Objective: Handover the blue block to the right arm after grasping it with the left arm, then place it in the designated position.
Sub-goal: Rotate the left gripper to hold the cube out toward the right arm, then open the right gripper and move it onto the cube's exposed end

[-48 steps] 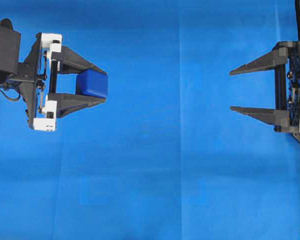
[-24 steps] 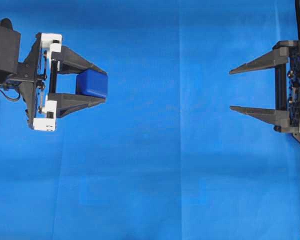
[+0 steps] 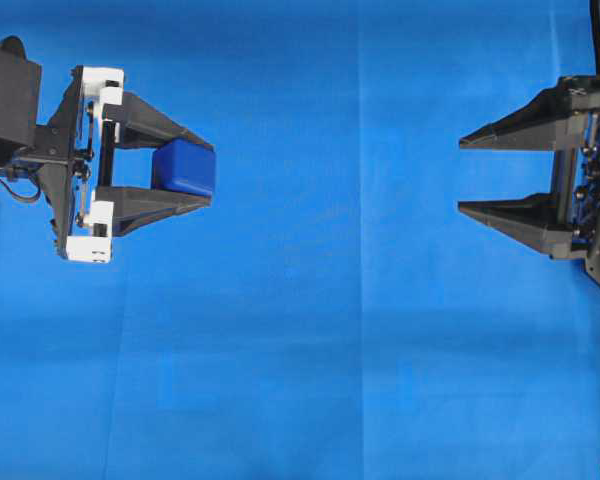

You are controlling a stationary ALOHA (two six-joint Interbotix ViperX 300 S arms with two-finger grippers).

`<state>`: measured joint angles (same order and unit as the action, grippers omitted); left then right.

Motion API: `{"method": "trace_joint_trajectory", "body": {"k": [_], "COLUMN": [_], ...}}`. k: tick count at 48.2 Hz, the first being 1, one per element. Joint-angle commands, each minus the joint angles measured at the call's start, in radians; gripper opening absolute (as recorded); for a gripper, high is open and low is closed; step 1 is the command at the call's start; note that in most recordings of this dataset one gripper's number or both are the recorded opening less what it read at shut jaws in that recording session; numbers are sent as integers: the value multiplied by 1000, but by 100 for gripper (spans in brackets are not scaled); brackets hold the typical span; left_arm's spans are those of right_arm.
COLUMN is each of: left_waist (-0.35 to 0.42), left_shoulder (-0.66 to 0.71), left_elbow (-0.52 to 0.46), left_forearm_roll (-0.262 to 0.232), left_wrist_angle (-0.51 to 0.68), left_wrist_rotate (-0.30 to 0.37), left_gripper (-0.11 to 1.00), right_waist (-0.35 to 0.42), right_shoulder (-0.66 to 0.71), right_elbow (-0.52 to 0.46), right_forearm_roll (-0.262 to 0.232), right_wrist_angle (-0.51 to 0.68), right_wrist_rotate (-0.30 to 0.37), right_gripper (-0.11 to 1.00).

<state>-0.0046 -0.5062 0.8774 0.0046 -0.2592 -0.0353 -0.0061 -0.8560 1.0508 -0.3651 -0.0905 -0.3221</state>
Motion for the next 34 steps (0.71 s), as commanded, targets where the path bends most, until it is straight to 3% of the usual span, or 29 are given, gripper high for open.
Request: {"method": "trace_joint_trajectory", "body": {"k": [1, 10, 18, 27, 34], "left_waist": [-8, -11, -12, -17, -20], "left_shoulder": [-6, -6, -5, -5, -5], "left_elbow": [-14, -15, -15, -15, -15], "left_forearm_roll": [2, 2, 2, 2, 2], "left_wrist_angle": [-14, -14, -12, -14, -14], "left_wrist_rotate": [-2, -2, -2, -2, -2], "left_gripper": [49, 49, 49, 49, 49], "right_waist": [-2, -2, -3, -15, -26], "right_shoulder": [0, 0, 2, -3, -5], "right_elbow": [-29, -31, -32, -34, -34], "right_forearm_roll": [-52, -158, -252, -334, -360], "right_wrist_angle": [5, 28, 28, 28, 29], "right_wrist_rotate": [-37, -135, -181, -187, -187], "right_gripper": [93, 93, 93, 93, 93]}}
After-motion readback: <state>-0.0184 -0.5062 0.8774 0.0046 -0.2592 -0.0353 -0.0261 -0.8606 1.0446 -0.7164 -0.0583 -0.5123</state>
